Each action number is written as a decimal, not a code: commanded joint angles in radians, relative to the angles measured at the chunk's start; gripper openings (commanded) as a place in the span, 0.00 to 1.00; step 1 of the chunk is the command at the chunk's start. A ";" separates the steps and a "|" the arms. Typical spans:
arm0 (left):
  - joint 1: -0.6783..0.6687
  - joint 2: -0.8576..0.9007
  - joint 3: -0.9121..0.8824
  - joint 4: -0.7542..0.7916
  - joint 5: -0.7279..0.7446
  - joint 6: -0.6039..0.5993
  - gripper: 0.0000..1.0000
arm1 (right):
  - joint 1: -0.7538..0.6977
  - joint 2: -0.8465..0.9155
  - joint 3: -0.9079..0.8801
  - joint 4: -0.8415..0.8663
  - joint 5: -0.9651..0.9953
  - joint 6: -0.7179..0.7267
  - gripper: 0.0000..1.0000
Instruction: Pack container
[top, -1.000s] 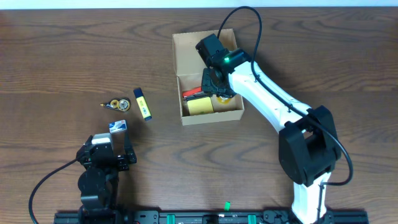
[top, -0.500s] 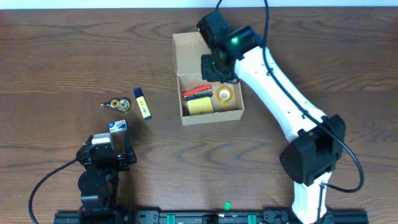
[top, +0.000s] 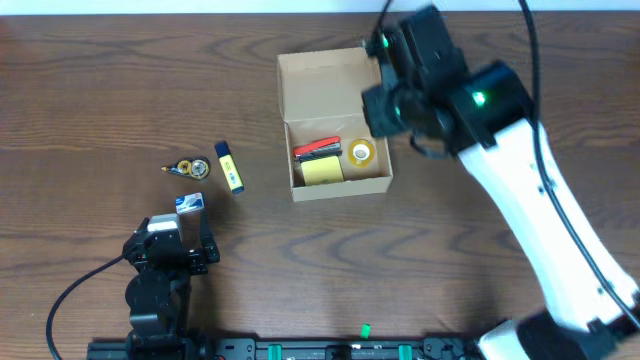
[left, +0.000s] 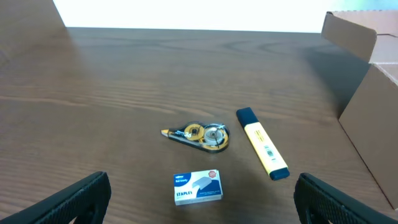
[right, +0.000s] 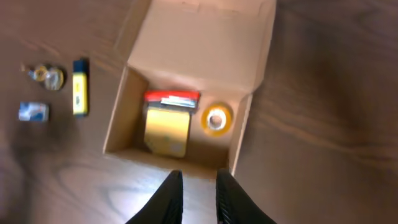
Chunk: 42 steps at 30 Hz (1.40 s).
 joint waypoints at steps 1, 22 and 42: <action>0.003 -0.005 -0.017 -0.021 0.010 -0.003 0.95 | 0.023 -0.030 -0.169 0.028 -0.007 -0.022 0.19; 0.003 -0.005 -0.017 -0.021 0.010 -0.003 0.95 | 0.027 -0.616 -0.717 0.126 0.010 -0.034 0.21; 0.003 -0.005 -0.017 -0.021 0.010 -0.003 0.95 | 0.027 -0.757 -0.717 0.026 -0.061 -0.029 0.31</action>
